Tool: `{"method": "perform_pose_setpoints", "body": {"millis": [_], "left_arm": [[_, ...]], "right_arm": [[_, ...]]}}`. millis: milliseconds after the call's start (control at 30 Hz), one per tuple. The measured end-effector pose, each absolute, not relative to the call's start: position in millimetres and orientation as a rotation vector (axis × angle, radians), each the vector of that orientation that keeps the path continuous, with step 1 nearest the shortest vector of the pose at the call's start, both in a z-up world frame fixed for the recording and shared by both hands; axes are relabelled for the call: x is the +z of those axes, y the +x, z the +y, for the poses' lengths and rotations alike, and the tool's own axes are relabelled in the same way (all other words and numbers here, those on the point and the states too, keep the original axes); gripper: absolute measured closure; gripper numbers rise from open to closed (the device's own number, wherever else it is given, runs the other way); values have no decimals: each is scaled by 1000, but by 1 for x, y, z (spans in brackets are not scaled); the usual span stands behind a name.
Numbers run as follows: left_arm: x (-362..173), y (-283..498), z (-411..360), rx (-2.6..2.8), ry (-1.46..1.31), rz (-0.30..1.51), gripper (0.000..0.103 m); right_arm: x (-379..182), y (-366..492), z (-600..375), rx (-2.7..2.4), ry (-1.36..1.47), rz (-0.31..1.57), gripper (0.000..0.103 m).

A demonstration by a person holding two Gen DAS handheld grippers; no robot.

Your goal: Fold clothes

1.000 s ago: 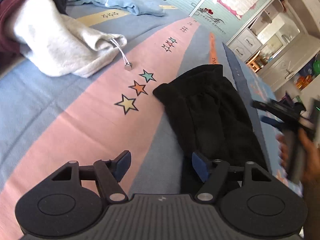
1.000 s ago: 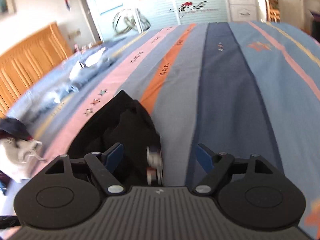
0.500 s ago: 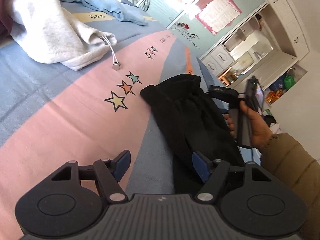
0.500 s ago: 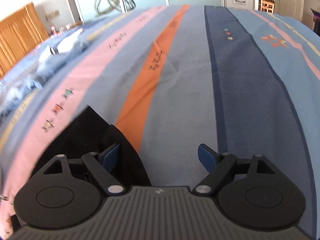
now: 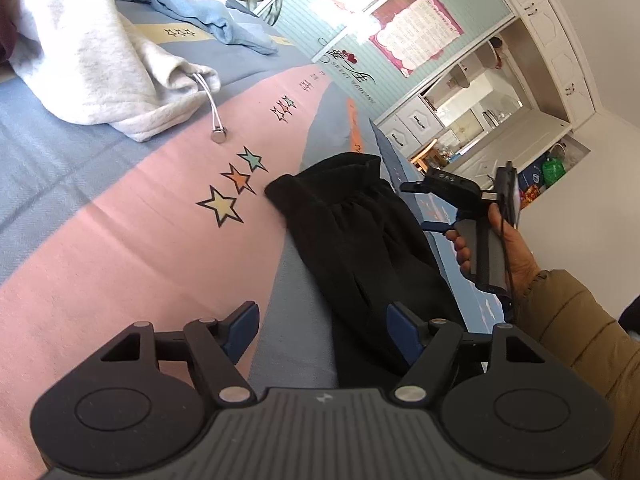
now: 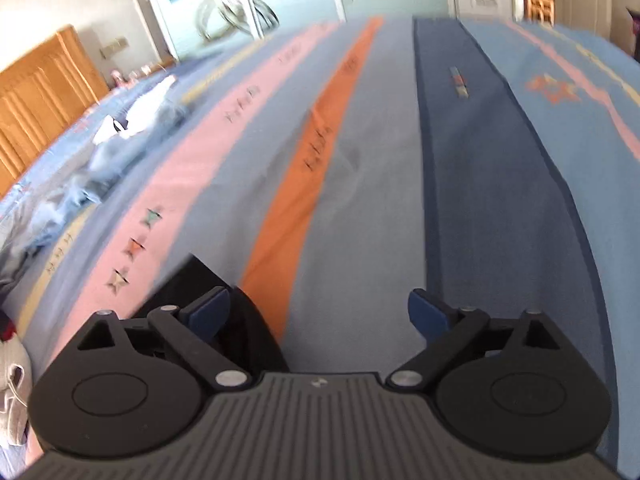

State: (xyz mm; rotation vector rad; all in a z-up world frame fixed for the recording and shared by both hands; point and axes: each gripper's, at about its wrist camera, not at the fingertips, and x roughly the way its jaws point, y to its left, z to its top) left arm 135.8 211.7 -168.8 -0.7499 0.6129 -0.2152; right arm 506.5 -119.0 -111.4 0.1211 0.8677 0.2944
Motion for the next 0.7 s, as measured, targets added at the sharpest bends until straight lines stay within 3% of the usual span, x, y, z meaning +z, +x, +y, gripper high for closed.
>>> {"method": "perform_pose_setpoints", "body": {"millis": [367,433,500,567,700], "left_arm": [[-176,141,210,-245,-750,593,28],[-176,141,210,-248,-752,588,27],[-176,141,210,-250,-755,586,26],[-176,141,211,-252,-759,584,26],[-175,141,212,-241,-768,582,24]], "right_arm": [[-141,513,-100,456,203,961,9],[-140,512,-94,508,196,965,38],[-139,510,-87,541,168,969,87],[-136,503,-82,542,145,951,98],[-121,481,-90,559,215,857,100]]}}
